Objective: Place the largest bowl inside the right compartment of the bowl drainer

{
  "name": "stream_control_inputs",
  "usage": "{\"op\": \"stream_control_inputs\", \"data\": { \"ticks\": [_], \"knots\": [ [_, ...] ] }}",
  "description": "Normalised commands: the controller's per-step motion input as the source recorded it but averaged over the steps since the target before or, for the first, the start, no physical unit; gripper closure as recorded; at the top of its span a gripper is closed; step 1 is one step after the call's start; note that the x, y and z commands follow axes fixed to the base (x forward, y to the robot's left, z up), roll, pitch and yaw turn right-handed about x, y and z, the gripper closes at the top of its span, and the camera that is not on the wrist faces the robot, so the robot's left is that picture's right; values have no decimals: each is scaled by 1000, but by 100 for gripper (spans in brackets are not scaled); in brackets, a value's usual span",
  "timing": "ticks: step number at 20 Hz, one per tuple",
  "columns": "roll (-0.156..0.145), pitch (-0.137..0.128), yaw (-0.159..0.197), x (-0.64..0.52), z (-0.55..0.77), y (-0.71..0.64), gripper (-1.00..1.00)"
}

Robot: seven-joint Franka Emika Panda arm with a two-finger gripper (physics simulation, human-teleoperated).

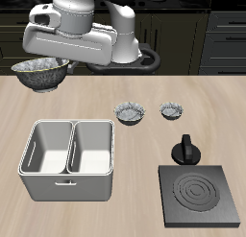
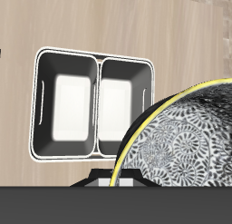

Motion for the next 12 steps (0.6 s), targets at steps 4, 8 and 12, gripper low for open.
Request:
{"op": "stream_control_inputs", "data": {
  "ticks": [4, 8, 12],
  "knots": [
    [-26, 18, -17, 192, -100, -50, 100],
    [6, 17, -6, 57, -132, 42, 100],
    [13, 26, 4, 42, -207, 136, 100]
  ]
}}
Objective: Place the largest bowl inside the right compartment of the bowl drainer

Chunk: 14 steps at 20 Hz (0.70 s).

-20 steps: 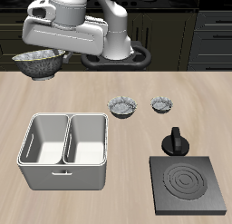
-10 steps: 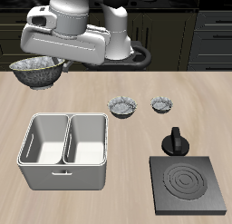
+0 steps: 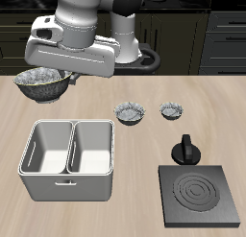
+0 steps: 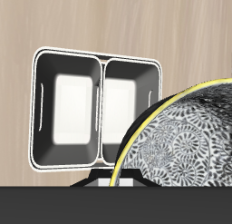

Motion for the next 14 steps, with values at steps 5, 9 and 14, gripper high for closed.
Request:
{"op": "stream_control_inputs", "data": {
  "ticks": [5, 9, 14],
  "knots": [
    [11, 26, 1, 48, -267, 68, 100],
    [5, 20, -8, 18, -192, 20, 100],
    [-3, 26, 0, 18, -244, -1, 100]
  ]
}}
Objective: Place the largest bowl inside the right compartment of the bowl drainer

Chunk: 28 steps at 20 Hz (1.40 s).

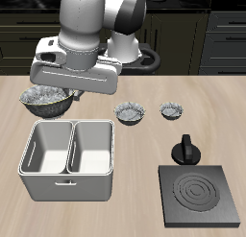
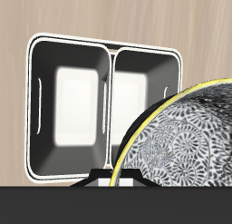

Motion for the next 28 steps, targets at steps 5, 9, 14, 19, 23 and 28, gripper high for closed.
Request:
{"op": "stream_control_inputs", "data": {
  "ticks": [5, 9, 14, 19, 23, 28],
  "knots": [
    [11, 23, -13, 2, -213, 46, 100],
    [-10, 31, -14, -5, -247, -24, 100],
    [-16, 24, -18, -5, -204, -91, 100],
    [-22, 15, 13, -53, -251, -165, 100],
    [-35, 7, 59, 1, -197, -79, 100],
    [-24, 38, 16, -131, -115, -19, -100]
  ]
}}
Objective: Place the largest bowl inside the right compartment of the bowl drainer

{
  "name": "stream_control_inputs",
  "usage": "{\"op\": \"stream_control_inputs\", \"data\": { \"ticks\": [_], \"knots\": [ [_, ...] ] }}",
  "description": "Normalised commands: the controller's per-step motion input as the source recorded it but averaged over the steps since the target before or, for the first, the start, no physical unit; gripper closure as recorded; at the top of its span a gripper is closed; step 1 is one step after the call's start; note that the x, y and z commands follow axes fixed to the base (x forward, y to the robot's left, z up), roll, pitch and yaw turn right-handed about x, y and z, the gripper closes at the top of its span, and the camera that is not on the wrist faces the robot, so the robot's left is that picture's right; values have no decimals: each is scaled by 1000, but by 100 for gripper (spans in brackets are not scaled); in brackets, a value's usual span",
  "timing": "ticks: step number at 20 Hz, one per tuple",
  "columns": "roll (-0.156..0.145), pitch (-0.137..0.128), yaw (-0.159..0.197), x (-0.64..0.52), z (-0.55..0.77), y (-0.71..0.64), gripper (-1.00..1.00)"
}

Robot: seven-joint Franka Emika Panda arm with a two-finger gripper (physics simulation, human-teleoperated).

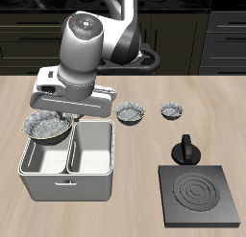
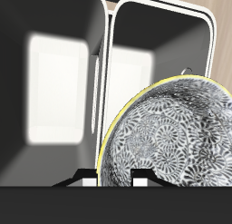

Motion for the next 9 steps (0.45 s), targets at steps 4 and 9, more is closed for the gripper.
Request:
{"op": "stream_control_inputs", "data": {
  "ticks": [4, 9],
  "knots": [
    [0, 10, 13, -47, -35, 34, -100],
    [3, -16, 17, -85, 72, 97, -100]
  ]
}}
